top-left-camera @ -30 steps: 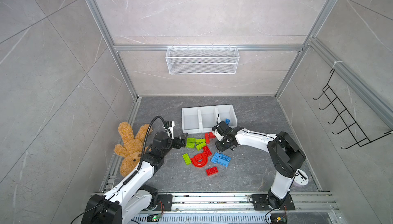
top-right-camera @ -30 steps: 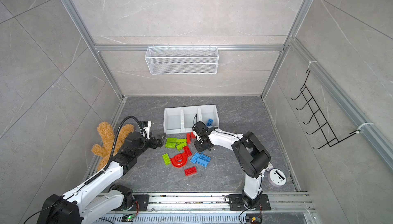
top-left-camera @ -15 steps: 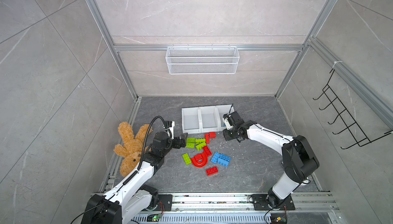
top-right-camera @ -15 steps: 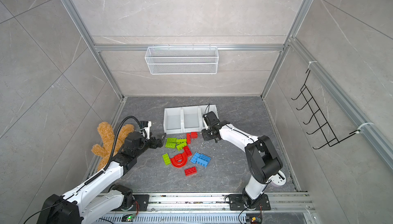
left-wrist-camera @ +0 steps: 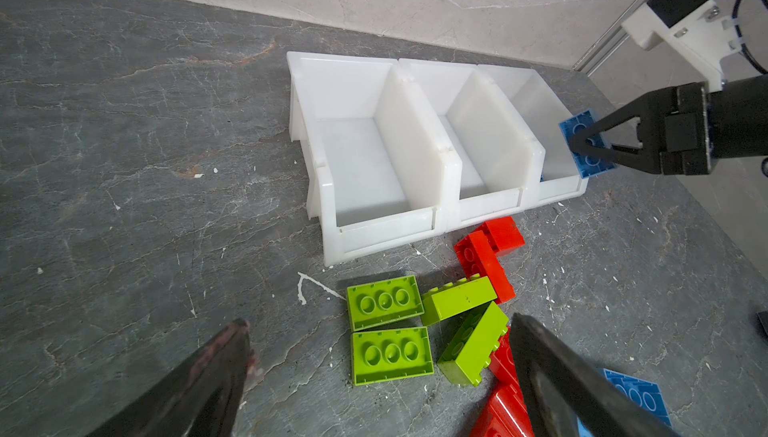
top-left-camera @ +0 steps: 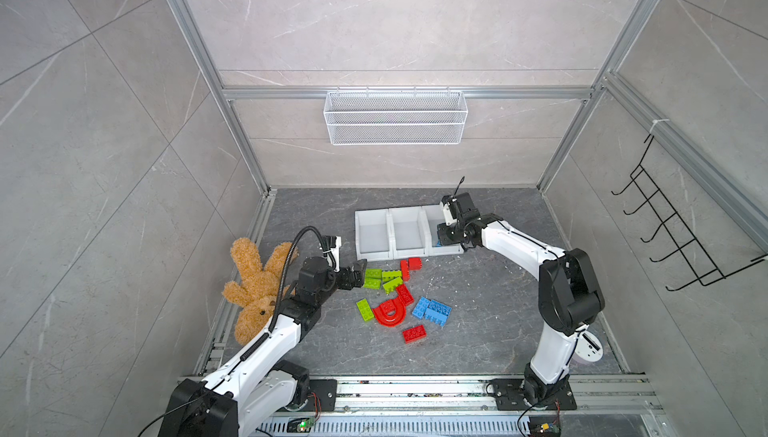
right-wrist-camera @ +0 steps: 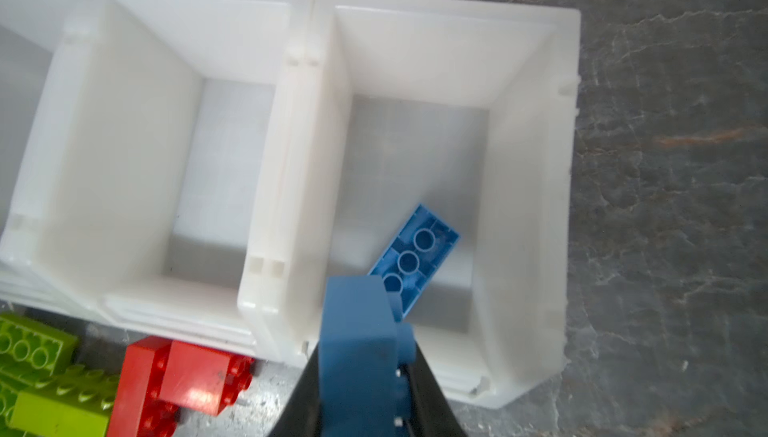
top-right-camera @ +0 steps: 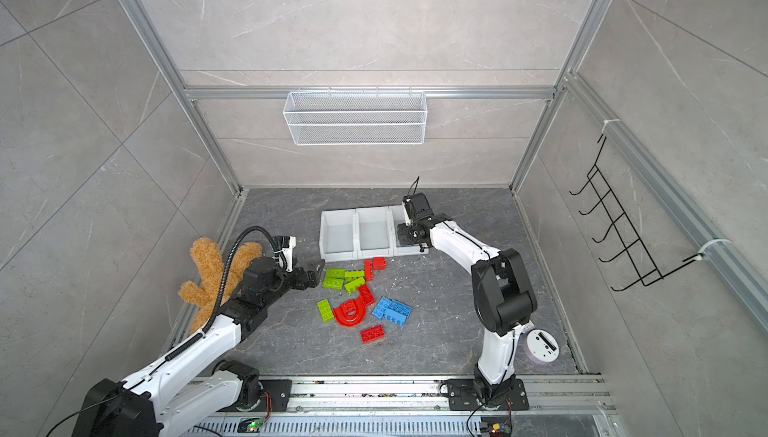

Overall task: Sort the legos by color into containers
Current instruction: 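Carry the light-blue brick to the same compartment and release it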

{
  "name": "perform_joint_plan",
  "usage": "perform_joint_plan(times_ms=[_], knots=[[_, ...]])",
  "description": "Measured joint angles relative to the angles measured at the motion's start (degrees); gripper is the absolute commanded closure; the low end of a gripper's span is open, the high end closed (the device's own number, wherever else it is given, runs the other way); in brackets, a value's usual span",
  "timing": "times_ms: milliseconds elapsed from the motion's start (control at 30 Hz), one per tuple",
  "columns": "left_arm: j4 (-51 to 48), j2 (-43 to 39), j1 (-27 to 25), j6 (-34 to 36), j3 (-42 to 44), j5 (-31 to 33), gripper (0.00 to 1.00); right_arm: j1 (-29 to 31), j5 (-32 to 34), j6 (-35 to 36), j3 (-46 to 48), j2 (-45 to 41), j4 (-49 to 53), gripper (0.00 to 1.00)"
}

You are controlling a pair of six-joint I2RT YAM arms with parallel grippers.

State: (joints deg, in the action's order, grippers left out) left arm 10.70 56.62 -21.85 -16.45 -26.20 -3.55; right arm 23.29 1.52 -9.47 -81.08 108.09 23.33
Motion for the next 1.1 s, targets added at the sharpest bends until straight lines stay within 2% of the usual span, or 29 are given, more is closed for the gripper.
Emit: perform_joint_plan(times_ms=[400, 600, 767, 867, 1000, 1100], knots=[[0.0, 0.0, 0.0, 0.0, 0.5, 0.1, 0.00, -0.7, 0.0, -1.0, -2.4, 8.0, -2.8, 0.75], [0.0, 0.0, 0.0, 0.0, 0.6, 0.1, 0.00, -0.7, 0.0, -1.7, -2.6, 8.5, -3.3, 0.47], [0.0, 0.0, 0.0, 0.0, 0.6, 0.1, 0.00, -0.7, 0.0, -1.5, -2.7, 7.9, -3.5, 0.44], [0.0, 0.0, 0.0, 0.0, 0.6, 0.1, 0.00, -0.7, -1.3, -1.6, 1.0, 3.3, -4.0, 0.44], [0.0, 0.0, 0.0, 0.0, 0.6, 0.0, 0.00, 0.1, -3.7, -2.2, 11.3, -9.6, -4.3, 0.43], [0.0, 0.0, 0.0, 0.0, 0.6, 0.0, 0.00, 3.0, -4.4, -3.7, 17.4, -17.9, -3.7, 0.44]])
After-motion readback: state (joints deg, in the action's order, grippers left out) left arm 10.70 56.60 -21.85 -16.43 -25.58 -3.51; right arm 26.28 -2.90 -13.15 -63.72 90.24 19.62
